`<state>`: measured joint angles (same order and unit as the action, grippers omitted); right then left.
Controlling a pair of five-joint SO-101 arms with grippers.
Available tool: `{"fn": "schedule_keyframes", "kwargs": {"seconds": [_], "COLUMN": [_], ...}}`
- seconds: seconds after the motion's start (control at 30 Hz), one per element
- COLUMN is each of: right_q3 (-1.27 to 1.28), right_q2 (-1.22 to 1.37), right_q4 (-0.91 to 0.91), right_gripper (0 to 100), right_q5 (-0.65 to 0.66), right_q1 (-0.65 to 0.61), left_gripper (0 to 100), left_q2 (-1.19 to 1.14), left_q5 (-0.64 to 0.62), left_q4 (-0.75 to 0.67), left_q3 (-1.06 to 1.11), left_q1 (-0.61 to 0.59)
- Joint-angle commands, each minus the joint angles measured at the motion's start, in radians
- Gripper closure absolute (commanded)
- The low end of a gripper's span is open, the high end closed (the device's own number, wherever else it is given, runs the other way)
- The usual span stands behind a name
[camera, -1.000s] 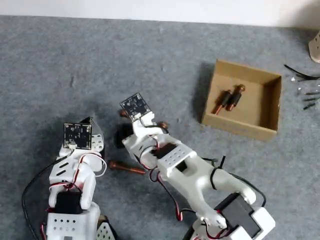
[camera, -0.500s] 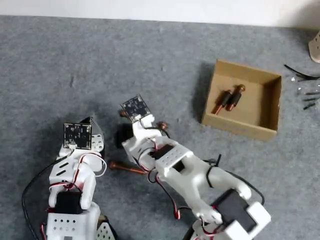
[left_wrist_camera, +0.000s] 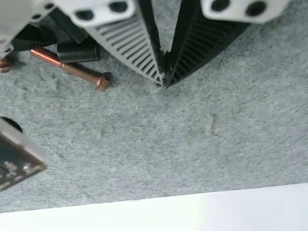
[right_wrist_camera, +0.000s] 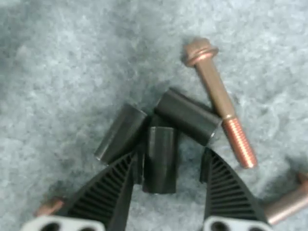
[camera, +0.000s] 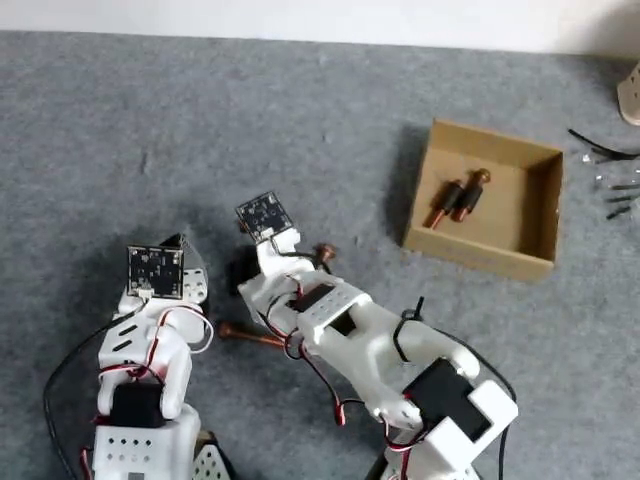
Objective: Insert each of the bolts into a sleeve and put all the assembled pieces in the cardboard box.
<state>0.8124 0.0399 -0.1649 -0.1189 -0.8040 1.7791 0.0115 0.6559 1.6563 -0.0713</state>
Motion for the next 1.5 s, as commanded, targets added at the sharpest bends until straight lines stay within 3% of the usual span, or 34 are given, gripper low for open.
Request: {"fn": "schedule_keyframes", "kwargs": {"seconds": [0.0, 0.2, 0.37, 0.57, 0.77, 0.9, 1.3, 1.47], "right_q3": [-0.030, -0.038, -0.038, -0.038, -0.030, 0.001, 0.433, 0.542], "right_q2": [-0.002, -0.001, -0.002, -0.005, -0.031, -0.186, -0.816, -1.010], "right_q4": [-0.019, -0.197, -0.202, -0.202, -0.203, -0.203, -0.039, -0.041], "right_gripper": [82.6, 83.8, 99.8, 99.5, 99.5, 99.5, 99.5, 99.5], "right_q5": [-0.009, -0.008, -0.008, -0.005, 0.149, 0.149, 0.155, 0.155], "right_q1": [-0.010, -0.010, -0.010, -0.008, 0.007, 0.035, 0.213, 0.298], "left_gripper": [99, 99, 99, 99, 99, 99, 99, 99], "left_q2": [0.001, 0.001, 0.001, 0.001, 0.001, 0.001, 0.001, -0.001], "left_q5": [-0.005, -0.005, -0.005, -0.005, -0.005, -0.005, -0.005, -0.002], "left_q4": [-0.020, -0.020, -0.020, -0.020, -0.020, -0.020, -0.020, -0.020], "left_q3": [-0.028, -0.024, -0.022, -0.024, -0.025, -0.024, -0.027, -0.019], "left_q1": [0.004, 0.004, 0.004, 0.004, 0.004, 0.004, 0.005, 0.056]}}
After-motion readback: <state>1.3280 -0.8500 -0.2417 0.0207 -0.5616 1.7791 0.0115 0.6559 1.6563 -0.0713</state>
